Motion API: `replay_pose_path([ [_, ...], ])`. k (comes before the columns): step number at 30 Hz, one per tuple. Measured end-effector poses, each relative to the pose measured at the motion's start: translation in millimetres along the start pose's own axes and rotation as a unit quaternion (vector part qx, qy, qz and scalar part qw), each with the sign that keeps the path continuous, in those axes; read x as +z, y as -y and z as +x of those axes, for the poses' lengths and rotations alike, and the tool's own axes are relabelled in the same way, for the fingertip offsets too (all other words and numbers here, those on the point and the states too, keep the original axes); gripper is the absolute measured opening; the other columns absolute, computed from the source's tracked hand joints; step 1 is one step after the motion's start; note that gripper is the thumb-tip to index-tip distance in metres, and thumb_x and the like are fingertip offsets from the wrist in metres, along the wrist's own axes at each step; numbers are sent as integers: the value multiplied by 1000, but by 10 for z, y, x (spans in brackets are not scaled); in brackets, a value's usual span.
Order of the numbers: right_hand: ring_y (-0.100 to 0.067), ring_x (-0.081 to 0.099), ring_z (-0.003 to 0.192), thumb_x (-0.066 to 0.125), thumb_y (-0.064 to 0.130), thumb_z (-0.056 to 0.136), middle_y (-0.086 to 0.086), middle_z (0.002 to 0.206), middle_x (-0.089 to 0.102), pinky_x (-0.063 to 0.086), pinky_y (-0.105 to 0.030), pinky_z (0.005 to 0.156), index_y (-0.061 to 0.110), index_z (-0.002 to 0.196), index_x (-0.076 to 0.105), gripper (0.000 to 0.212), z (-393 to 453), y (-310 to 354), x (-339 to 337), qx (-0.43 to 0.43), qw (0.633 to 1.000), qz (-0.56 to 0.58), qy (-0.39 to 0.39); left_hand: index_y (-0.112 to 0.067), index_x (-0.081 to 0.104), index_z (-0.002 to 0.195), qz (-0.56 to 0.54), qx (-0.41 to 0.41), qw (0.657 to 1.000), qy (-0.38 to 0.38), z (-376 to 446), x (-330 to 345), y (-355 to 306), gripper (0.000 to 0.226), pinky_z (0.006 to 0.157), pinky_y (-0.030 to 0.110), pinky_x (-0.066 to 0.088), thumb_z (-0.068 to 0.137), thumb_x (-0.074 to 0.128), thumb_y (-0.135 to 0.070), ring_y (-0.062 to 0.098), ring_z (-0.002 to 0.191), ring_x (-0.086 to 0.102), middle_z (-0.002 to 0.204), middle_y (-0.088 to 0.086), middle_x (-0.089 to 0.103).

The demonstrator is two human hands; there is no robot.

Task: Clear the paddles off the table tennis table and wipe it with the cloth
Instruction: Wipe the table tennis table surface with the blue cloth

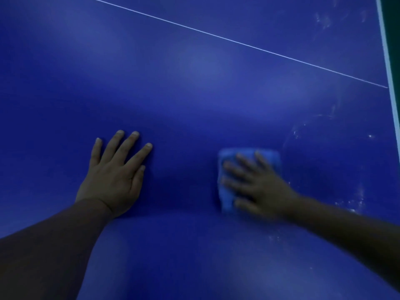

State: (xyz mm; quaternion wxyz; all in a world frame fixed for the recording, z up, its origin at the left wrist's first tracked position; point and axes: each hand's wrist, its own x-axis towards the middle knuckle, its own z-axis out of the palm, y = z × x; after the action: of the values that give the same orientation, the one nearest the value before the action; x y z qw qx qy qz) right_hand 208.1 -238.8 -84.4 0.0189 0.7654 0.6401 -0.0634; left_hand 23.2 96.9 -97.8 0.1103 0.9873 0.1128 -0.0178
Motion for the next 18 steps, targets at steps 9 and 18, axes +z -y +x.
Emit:
replay_pose_path([
  [9, -33, 17, 153, 24, 56, 98, 0, 166, 23, 12, -60, 118, 29, 155, 35, 64, 178, -288, 10, 357, 933, 17, -50, -24, 43, 151, -20, -1, 1000, -14, -7, -9, -7, 58, 121, 59, 7, 101, 23, -46, 32, 151, 18, 161, 8, 32],
  [18, -38, 20, 151, 36, 55, 102, -3, 165, 24, 14, -66, 116, 34, 153, 38, 55, -1158, 1933, 284, 115, 993, 37, -6, -20, 31, 155, 54, -5, 999, -3, -166, -58, -133, 57, 120, 61, 11, 105, 19, -45, 32, 151, 16, 163, 8, 25],
])
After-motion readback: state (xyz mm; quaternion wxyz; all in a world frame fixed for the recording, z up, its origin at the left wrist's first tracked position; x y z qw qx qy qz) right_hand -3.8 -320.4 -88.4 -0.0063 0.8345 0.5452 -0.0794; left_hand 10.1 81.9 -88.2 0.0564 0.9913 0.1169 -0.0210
